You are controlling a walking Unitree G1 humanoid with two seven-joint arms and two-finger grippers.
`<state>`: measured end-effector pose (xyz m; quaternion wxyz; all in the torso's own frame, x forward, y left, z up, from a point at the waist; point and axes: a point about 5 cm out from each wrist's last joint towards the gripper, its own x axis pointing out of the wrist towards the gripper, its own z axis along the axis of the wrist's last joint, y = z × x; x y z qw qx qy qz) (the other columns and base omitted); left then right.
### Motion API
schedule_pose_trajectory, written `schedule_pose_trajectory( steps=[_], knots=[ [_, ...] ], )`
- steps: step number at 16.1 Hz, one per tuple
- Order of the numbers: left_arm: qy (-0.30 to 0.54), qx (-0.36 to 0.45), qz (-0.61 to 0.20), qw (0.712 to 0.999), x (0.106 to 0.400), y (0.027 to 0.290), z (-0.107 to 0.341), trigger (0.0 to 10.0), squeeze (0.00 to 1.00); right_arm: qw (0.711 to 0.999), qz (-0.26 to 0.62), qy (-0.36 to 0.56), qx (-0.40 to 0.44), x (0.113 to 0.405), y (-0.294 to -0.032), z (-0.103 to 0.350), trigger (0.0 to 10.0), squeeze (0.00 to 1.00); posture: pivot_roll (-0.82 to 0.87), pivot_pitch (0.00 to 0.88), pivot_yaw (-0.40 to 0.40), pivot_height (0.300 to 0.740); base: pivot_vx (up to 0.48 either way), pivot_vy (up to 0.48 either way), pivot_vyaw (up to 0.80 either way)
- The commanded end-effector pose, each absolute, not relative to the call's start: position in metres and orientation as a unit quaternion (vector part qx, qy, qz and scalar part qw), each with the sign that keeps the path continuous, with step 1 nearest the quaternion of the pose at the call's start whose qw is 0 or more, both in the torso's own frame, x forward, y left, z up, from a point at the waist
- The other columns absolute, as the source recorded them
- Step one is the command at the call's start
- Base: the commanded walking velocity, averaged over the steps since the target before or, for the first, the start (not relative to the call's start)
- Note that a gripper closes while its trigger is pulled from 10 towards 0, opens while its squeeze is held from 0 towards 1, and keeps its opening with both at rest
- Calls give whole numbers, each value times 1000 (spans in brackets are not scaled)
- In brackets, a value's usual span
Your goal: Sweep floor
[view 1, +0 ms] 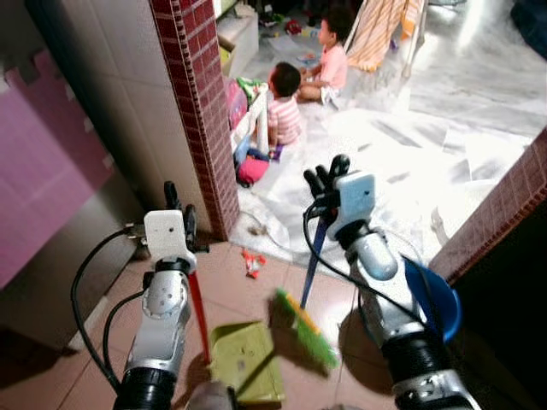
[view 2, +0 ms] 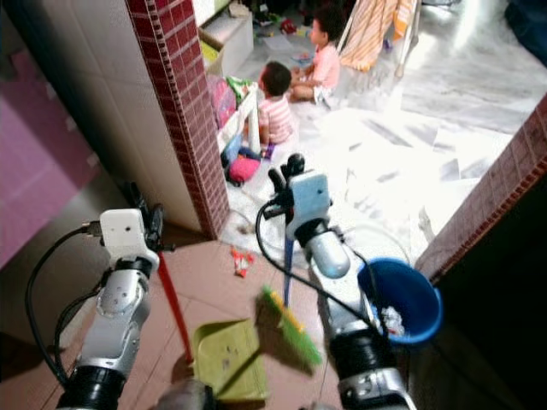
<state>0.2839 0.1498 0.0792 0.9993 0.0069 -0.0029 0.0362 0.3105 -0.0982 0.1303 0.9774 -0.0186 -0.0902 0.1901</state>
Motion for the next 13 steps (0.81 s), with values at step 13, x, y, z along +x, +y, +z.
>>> schedule_pose_trajectory(
  steps=[13],
  knots=[
    [-39,-6,27,999,288,146,96,10000,0,967,215,-134,-29,307,-93,145,10000,0,-23,0,17,740,346,106,173]
  ],
)
